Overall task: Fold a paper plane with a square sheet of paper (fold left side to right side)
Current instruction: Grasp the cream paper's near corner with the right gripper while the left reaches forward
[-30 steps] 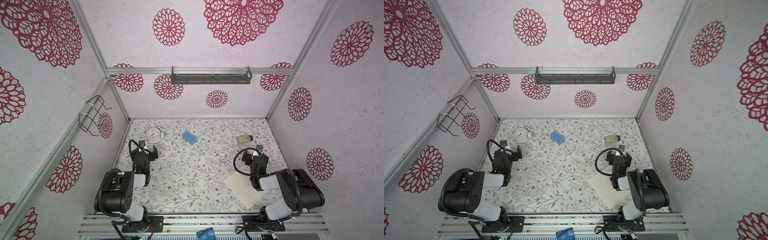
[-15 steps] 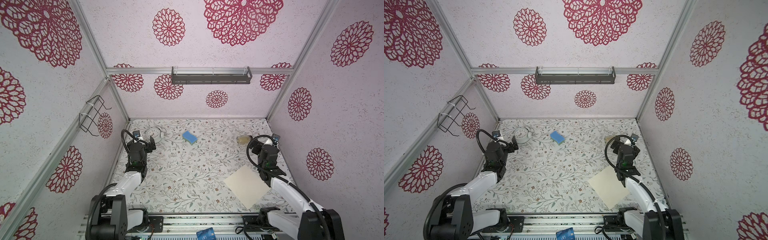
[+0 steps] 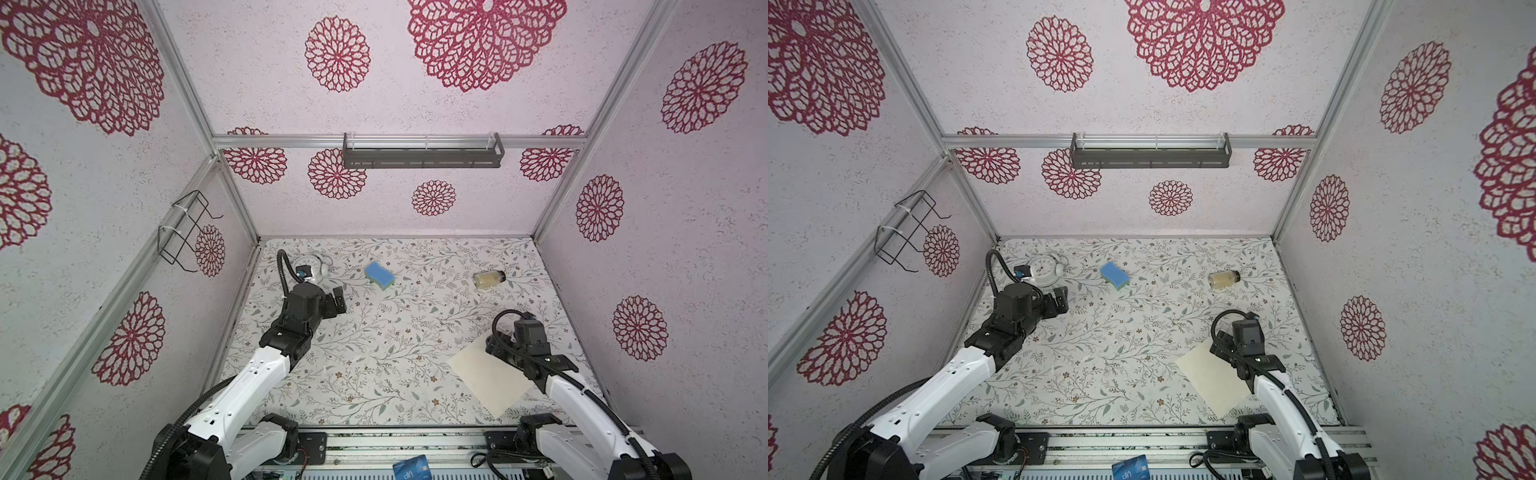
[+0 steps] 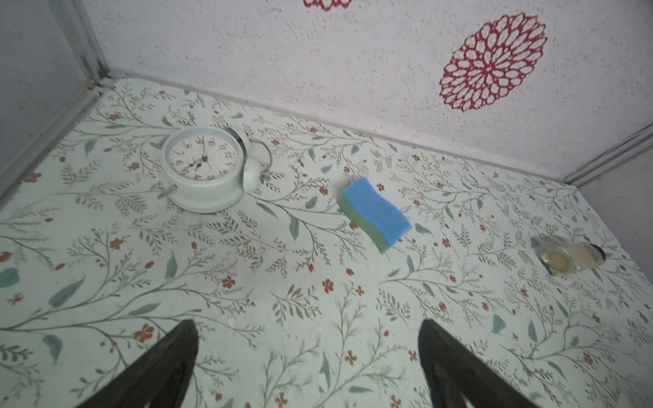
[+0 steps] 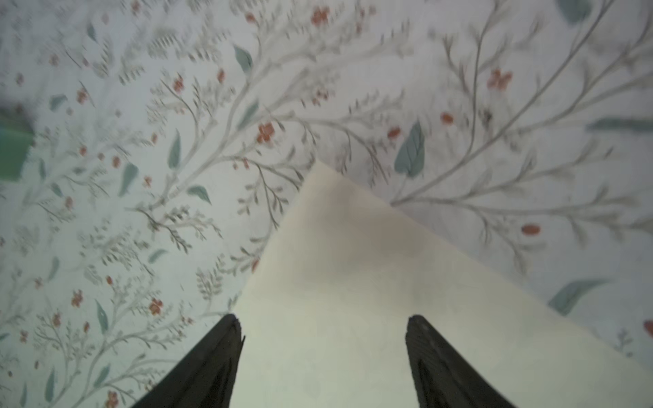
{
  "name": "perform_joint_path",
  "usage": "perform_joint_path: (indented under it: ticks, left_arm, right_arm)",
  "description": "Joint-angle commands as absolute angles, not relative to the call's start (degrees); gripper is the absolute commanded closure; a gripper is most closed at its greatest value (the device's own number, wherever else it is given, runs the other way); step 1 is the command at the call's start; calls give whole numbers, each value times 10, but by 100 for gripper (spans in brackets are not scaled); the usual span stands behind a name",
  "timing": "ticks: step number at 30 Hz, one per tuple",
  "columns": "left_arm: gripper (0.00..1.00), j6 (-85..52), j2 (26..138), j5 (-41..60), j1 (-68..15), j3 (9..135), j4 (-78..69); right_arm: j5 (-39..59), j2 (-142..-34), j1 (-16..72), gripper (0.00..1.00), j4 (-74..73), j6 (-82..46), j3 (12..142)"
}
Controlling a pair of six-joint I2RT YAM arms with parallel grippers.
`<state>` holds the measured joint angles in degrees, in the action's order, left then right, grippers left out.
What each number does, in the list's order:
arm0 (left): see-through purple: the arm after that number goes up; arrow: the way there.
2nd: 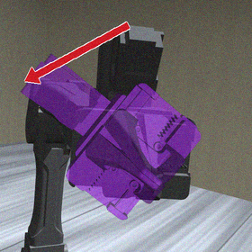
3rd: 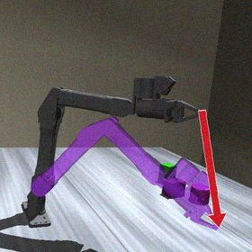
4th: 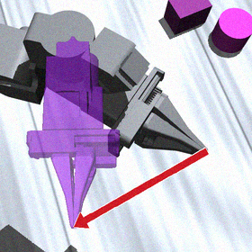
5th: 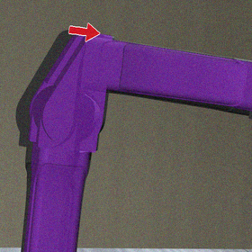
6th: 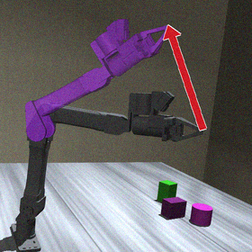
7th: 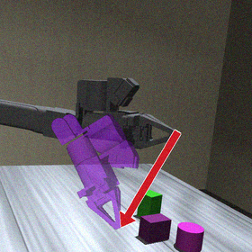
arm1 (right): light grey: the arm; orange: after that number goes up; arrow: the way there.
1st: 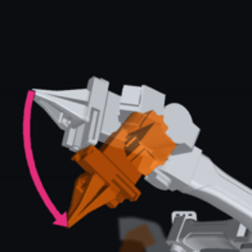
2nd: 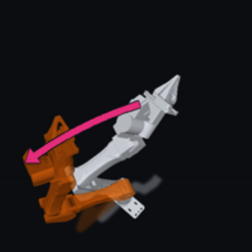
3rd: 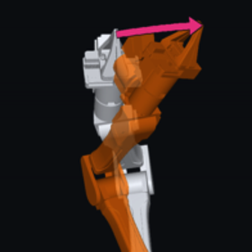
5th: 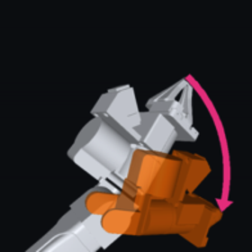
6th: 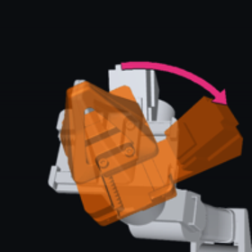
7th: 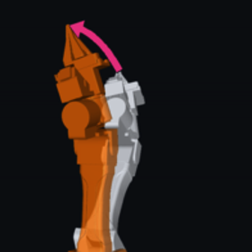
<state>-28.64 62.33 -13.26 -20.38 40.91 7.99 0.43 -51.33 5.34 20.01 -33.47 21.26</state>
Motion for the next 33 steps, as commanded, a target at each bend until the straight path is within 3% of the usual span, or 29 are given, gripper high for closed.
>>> perform_joint_path:
  ticks: [1, 11, 22, 28, 33]
  left_arm:
    - [1, -329, 627, -155, -233, 402, 100]
    - [1, -369, 607, -168, -259, 370, 107]
    - [1, -431, 618, -86, -262, 353, 76]
    - [1, -495, 622, -60, -295, 352, 60]
    - [2, -532, 652, -57, -339, 376, 54]
  right_arm:
    - [50, -504, 59, 25, 235, -365, 198]
    - [76, -538, 105, 27, 165, -455, 157]
    - [-5, -719, 296, 28, -63, -653, 209]
    - [28, -840, 349, 30, -97, -636, 333]
    - [39, -818, 326, 29, -10, -549, 404]
